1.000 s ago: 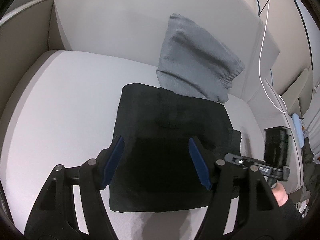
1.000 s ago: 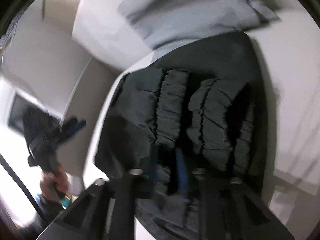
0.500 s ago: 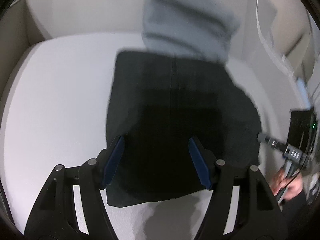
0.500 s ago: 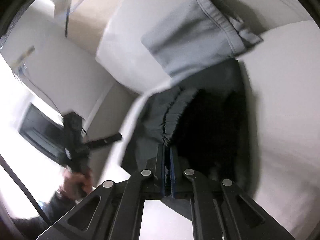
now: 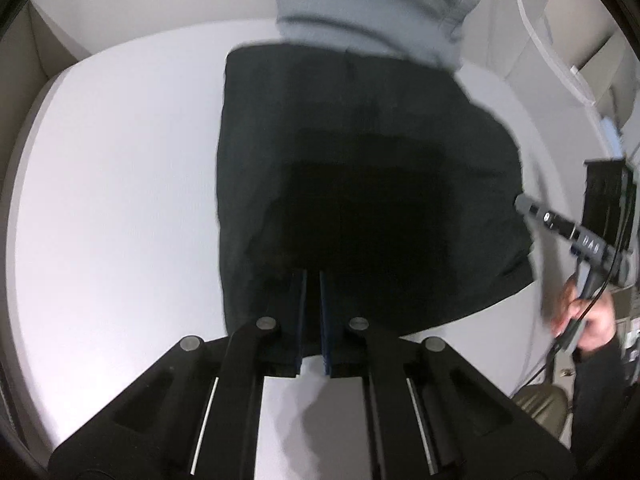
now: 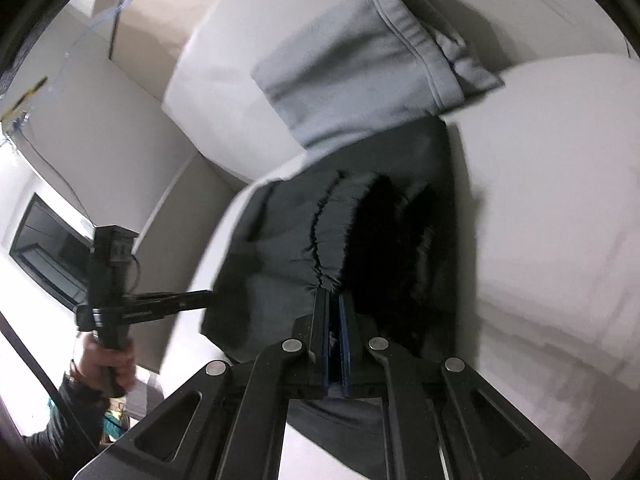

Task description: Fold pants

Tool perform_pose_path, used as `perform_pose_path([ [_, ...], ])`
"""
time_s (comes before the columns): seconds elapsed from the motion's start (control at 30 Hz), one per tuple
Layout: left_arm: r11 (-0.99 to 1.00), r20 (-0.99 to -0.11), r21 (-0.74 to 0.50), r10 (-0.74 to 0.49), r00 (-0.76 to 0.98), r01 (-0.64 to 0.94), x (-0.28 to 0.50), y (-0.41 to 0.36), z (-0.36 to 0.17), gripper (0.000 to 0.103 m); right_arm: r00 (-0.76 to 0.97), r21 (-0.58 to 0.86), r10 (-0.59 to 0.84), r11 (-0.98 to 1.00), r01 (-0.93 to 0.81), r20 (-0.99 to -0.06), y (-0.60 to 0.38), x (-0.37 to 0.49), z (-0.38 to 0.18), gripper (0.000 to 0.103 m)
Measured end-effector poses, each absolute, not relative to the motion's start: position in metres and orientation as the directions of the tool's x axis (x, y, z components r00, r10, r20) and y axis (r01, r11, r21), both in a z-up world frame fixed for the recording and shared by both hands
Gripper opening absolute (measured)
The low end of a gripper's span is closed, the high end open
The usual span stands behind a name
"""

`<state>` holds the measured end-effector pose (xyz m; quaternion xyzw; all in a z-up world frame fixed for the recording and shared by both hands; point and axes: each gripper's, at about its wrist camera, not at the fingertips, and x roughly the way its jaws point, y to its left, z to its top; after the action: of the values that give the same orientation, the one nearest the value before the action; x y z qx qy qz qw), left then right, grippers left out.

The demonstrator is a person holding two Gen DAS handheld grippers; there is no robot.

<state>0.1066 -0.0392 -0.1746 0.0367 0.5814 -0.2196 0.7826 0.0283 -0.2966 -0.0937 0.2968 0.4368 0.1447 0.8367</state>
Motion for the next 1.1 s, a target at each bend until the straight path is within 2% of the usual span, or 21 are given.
perform_pose_path([
  [0.13,0.892,-0.93,-0.211,-0.309,0.199,0.399,0.104,-0.041,-0.177,0.004,0.58,0.632,0.497,0.774,0.041,-0.645,-0.302,0.023,-0.107,0.005],
  [0.27,0.875,-0.925,-0.231,-0.333,0.184,0.426,0.098,-0.042,-0.172,0.004,0.604,0.641,0.5,0.768,0.023,-0.621,-0.303,0.01,-0.097,0.005],
  [0.4,0.879,-0.942,-0.205,-0.297,0.157,0.43,0.102,-0.047,-0.189,0.004,0.575,0.576,0.455,0.817,0.035,-0.68,-0.305,0.001,-0.101,0.005],
  [0.5,0.882,-0.941,-0.197,-0.293,0.17,0.429,0.101,-0.048,-0.192,0.004,0.609,0.563,0.416,0.825,0.059,-0.675,-0.311,-0.006,-0.089,0.005],
  [0.6,0.882,-0.942,-0.191,-0.288,0.173,0.431,0.1,-0.048,-0.193,0.004,0.621,0.493,0.383,0.87,0.006,-0.684,-0.293,-0.005,-0.064,0.005],
  [0.7,0.882,-0.943,-0.184,-0.283,0.175,0.434,0.094,-0.044,-0.193,0.004,0.587,0.477,0.447,0.871,-0.115,-0.675,-0.254,0.006,-0.049,0.005],
  [0.77,0.882,-0.943,-0.182,-0.282,0.177,0.435,0.093,-0.043,-0.19,0.004,0.532,0.46,0.468,0.874,-0.157,-0.706,-0.227,0.016,-0.06,0.005],
  [0.87,0.889,-0.944,-0.137,-0.251,0.214,0.437,0.09,-0.035,-0.183,0.004,0.475,0.445,0.43,0.891,-0.088,-0.768,-0.223,0.023,-0.091,0.005],
  [0.93,0.902,-0.944,-0.124,-0.236,0.231,0.415,0.091,-0.025,-0.183,0.004,0.48,0.488,0.445,0.872,-0.041,-0.756,-0.235,0.018,-0.106,0.0],
  [1.1,0.915,-0.932,-0.156,-0.261,0.252,0.372,0.092,-0.009,-0.199,0.005,0.504,0.531,0.469,0.847,-0.023,-0.725,-0.251,0.006,-0.113,0.0],
])
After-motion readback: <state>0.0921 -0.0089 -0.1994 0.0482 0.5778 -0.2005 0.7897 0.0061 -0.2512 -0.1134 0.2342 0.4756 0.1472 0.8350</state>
